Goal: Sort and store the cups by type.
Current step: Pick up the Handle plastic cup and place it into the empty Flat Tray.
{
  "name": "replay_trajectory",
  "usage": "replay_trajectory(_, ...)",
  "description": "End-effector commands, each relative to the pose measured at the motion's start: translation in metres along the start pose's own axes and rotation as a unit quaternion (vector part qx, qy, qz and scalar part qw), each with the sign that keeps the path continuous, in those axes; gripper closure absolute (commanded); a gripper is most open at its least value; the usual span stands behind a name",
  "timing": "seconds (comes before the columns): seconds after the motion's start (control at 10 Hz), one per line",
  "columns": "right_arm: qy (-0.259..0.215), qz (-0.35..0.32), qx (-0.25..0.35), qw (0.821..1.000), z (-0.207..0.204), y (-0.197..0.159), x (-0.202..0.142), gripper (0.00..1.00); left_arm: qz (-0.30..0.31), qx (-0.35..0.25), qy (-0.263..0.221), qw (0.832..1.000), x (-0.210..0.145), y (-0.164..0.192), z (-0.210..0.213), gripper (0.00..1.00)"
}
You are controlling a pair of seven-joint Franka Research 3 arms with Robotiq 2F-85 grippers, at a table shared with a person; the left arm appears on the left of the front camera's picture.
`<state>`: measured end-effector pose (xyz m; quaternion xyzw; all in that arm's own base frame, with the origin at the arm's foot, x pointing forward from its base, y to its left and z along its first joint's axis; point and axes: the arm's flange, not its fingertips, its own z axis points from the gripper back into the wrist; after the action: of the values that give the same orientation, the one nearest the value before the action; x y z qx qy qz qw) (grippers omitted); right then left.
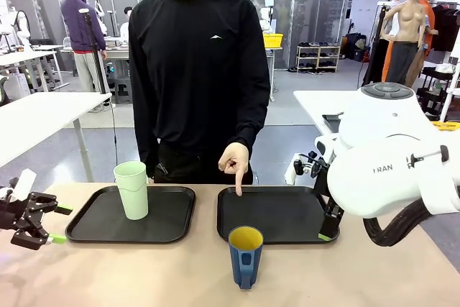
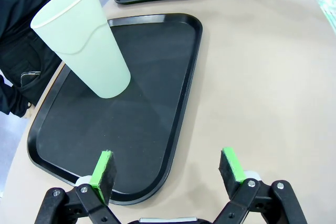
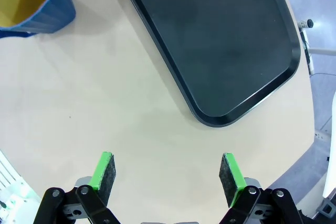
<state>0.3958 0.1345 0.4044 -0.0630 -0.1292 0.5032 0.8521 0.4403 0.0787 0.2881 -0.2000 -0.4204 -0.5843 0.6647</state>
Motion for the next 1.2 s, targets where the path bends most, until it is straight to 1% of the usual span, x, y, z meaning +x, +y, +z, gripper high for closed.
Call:
replay_trajectory(0.0, 0.023, 0.047, -0.01, 0.999, -0.023, -0.006, -0.026, 0.0, -0.006, -0.001, 0.003, 1.0, 0.002, 0.0, -0.001, 0.0)
replay_trajectory(0.1, 0.025, 0.064, -0.01, 0.998, -0.033, -0.007, -0.039, 0.0, -0.006, -0.001, 0.003, 1.0, 0.002, 0.0, -0.001, 0.0)
replay_trajectory(0.3, -0.006, 0.088, -0.023, 0.996, -0.047, -0.002, -0.057, 0.0, -0.006, -0.001, 0.003, 1.0, 0.002, 0.0, -0.001, 0.0)
replay_trajectory(0.4, -0.037, 0.094, -0.013, 0.995, -0.055, 0.003, -0.063, 0.0, -0.006, -0.001, 0.003, 1.0, 0.002, 0.0, -0.001, 0.0)
replay_trajectory(0.5, -0.063, 0.091, -0.015, 0.994, -0.059, 0.007, -0.068, 0.0, -0.006, -0.001, 0.003, 1.0, 0.002, 0.0, -0.001, 0.0)
replay_trajectory(0.6, -0.103, 0.091, -0.027, 0.99, -0.065, 0.012, -0.073, 0.0, -0.006, -0.001, 0.003, 1.0, 0.002, 0.0, -0.001, 0.0)
replay_trajectory(0.7, -0.153, 0.096, -0.02, 0.983, -0.07, 0.018, -0.076, 0.0, -0.006, -0.001, 0.003, 1.0, 0.002, 0.0, -0.001, 0.0)
replay_trajectory(0.9, -0.209, 0.127, 0.0, 0.97, -0.076, 0.028, -0.079, 0.0, -0.006, -0.001, 0.003, 1.0, 0.002, 0.0, -0.001, 0.0)
replay_trajectory(1.0, -0.216, 0.153, 0.009, 0.964, -0.076, 0.029, -0.084, 0.0, -0.006, -0.001, 0.003, 1.0, 0.002, 0.0, -0.001, 0.0)
replay_trajectory(1.1, -0.221, 0.194, 0.022, 0.955, -0.074, 0.03, -0.087, 0.0, -0.006, -0.001, 0.003, 1.0, 0.002, 0.0, -0.001, 0.0)
